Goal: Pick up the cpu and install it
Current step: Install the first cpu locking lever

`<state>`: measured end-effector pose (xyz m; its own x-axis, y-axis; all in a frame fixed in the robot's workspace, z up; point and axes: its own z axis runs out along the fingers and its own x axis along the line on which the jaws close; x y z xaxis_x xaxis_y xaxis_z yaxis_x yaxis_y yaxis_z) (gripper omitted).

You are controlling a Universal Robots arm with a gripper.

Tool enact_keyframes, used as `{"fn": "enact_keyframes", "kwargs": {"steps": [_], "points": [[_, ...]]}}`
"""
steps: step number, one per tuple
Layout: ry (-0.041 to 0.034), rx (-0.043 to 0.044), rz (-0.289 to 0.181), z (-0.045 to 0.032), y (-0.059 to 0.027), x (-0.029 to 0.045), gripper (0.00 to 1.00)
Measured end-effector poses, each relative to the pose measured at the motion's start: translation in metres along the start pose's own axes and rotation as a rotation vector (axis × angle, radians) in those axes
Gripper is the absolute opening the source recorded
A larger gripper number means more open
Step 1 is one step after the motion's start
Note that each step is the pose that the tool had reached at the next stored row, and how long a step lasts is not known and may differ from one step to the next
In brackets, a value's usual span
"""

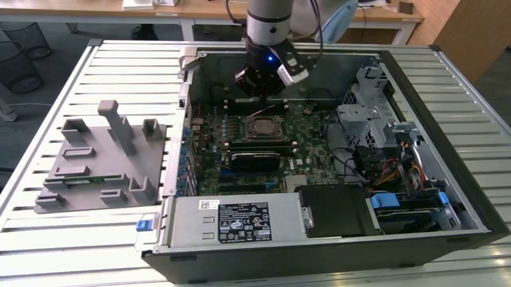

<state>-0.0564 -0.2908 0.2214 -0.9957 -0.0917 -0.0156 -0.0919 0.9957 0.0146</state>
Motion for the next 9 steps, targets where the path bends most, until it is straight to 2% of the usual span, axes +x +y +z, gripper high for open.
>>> {"fn": "enact_keyframes", "kwargs": {"steps": [9], "points": [[-0.0001, 0.0, 0.0, 0.0042, -0.0002, -0.0067, 0.11]]}}
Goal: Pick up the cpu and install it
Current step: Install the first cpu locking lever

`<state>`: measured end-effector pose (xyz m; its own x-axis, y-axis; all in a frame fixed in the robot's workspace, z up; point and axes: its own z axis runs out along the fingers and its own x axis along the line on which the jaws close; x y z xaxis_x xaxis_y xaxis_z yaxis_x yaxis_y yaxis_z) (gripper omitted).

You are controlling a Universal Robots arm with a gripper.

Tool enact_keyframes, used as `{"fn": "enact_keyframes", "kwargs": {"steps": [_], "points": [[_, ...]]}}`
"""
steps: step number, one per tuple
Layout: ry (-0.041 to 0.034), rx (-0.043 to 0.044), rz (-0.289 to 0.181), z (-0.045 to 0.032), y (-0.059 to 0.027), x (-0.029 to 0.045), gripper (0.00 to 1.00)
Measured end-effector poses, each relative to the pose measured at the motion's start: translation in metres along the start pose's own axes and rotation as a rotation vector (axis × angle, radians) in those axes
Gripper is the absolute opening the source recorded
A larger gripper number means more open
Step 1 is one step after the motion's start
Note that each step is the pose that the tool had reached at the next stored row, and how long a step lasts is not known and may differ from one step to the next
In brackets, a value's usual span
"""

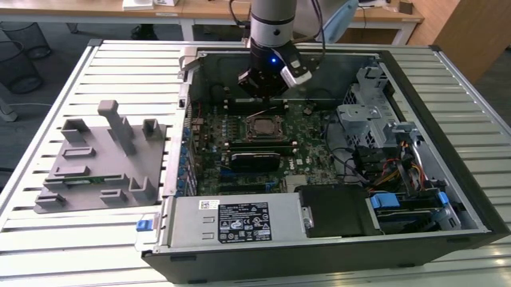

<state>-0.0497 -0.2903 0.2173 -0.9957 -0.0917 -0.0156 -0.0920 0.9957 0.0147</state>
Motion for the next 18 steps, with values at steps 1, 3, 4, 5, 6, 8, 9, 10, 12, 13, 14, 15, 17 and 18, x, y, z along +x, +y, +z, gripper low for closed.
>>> {"fn": "enact_keyframes", "kwargs": {"steps": [1, 3, 4, 5, 6, 8, 9, 10, 12, 13, 14, 15, 17, 18], "points": [[0.0, 0.0001, 0.0, 0.0006, 0.0, -0.0007, 0.11], [0.0002, 0.0002, 0.0, 0.0019, -0.0002, -0.0021, 0.11], [0.0002, 0.0003, 0.0, 0.0027, -0.0002, -0.0028, 0.11], [0.0003, 0.0004, 0.0, 0.0034, -0.0003, -0.0034, 0.11], [0.0004, 0.0004, 0.0, 0.0042, -0.0003, -0.0039, 0.11], [0.0006, 0.0006, 0.0, 0.0058, -0.0004, -0.0049, 0.11], [0.0007, 0.0006, 0.0, 0.0067, -0.0005, -0.0052, 0.11], [0.0007, 0.0006, 0.0, 0.0076, -0.0005, -0.0055, 0.11], [0.0008, 0.0005, 0.0, 0.0098, -0.0006, -0.0058, 0.11], [0.0008, 0.0005, 0.0, 0.0109, -0.0006, -0.006, 0.11], [0.001, 0.0005, 0.0, 0.012, -0.0006, -0.0062, 0.11], [0.0013, 0.0006, 0.0, 0.013, -0.0007, -0.0064, 0.11], [0.0017, 0.0006, 0.0, 0.0151, -0.0008, -0.0067, 0.11], [0.0018, 0.0005, 0.0, 0.0161, -0.0008, -0.0069, 0.11]]}}
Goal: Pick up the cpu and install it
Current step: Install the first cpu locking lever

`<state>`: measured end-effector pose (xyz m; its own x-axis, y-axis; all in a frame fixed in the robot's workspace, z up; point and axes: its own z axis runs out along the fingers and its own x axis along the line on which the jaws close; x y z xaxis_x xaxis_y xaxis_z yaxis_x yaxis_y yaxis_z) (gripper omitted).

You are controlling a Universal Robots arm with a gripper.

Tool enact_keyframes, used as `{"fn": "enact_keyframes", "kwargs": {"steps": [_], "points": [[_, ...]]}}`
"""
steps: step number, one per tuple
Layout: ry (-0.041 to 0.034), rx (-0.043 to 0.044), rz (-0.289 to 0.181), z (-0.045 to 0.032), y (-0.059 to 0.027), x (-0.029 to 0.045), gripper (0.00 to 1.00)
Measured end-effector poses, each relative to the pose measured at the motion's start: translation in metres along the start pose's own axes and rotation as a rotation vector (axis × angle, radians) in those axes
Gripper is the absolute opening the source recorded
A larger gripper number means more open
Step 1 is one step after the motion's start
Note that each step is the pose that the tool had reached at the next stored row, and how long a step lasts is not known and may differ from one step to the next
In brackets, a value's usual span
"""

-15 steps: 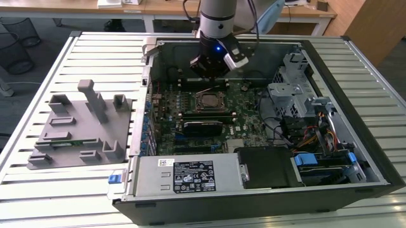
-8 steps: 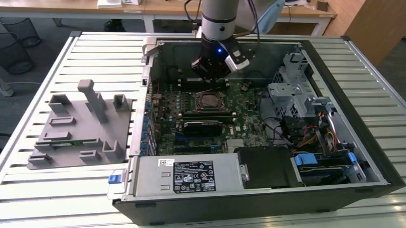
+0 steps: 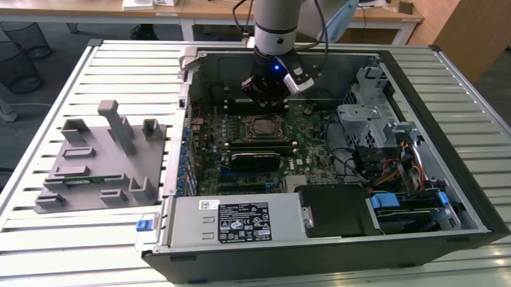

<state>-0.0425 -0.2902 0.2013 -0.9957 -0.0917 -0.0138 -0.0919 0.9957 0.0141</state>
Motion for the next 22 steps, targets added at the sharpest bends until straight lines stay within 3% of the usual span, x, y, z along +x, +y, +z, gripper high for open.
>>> {"fn": "enact_keyframes", "kwargs": {"steps": [22], "points": [[0.0006, 0.0021, 0.0, -0.0003, -0.0003, -0.004, 0.11]]}}
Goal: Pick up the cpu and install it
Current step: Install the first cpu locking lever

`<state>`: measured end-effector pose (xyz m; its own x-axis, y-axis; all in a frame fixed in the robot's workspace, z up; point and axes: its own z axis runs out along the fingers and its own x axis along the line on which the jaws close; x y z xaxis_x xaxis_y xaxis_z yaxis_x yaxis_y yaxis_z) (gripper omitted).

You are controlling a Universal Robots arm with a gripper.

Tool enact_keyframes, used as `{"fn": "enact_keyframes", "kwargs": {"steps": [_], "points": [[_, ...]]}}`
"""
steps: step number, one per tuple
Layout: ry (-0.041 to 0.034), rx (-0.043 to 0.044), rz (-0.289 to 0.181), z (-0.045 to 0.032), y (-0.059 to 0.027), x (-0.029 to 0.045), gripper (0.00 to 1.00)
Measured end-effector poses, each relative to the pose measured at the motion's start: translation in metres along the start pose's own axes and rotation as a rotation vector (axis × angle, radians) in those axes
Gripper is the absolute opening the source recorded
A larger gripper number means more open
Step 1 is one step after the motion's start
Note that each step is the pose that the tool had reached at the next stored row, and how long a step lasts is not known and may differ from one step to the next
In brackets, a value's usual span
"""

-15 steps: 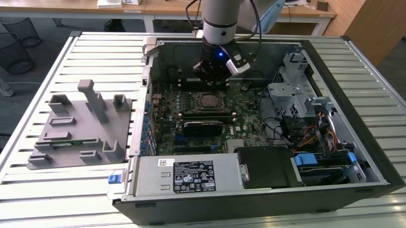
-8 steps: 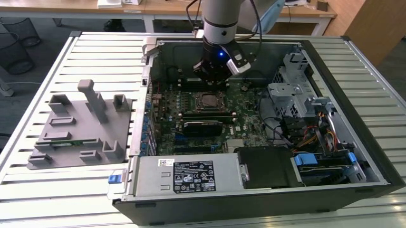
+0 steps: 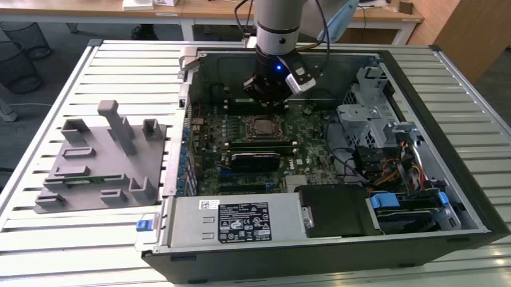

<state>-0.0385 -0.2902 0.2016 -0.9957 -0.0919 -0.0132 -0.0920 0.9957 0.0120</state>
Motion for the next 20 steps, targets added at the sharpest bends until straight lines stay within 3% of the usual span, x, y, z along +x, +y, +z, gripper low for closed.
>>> {"fn": "enact_keyframes", "kwargs": {"steps": [7, 20], "points": [[0.0015, 0.0134, 0.0, 0.0038, -0.0002, -0.0002, 0.11], [0.0021, 0.0197, 0.0, 0.0057, -0.0001, -0.0005, 0.11]]}}
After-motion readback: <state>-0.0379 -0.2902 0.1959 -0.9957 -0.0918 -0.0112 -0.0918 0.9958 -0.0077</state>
